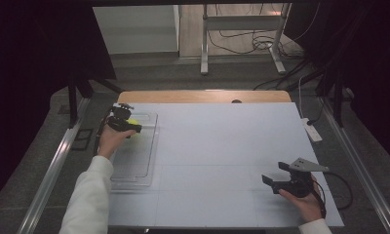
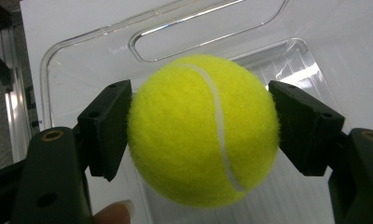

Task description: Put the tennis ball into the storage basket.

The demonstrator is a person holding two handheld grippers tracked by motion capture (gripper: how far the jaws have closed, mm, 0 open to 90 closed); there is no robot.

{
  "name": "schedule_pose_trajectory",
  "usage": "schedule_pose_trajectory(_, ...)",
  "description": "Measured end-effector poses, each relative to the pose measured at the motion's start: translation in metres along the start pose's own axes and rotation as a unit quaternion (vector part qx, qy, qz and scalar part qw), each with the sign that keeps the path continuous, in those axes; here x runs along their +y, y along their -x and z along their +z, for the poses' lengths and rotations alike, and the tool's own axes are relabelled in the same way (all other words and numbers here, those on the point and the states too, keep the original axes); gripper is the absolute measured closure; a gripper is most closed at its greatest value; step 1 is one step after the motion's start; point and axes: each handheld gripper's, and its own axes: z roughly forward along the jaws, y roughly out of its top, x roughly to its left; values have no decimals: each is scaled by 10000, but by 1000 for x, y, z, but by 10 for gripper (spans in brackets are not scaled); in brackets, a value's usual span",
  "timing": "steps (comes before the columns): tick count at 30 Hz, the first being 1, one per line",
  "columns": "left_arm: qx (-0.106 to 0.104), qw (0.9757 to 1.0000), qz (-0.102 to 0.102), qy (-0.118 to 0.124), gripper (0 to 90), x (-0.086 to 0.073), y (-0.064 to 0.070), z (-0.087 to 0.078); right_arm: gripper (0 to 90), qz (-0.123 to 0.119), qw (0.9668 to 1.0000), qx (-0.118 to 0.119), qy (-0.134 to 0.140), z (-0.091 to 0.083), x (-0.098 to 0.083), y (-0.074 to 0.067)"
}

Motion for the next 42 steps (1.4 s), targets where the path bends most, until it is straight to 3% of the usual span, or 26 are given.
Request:
schedule_pose_trajectory(26,27,9997,23,-253,259,-2,0,12,113,-3,10000,-11,-23,1,0,0)
schedule_pose_trajectory(42,127,9997,14,-212,243,-3,1,12,113,-3,10000,-11,-21,0,0,0)
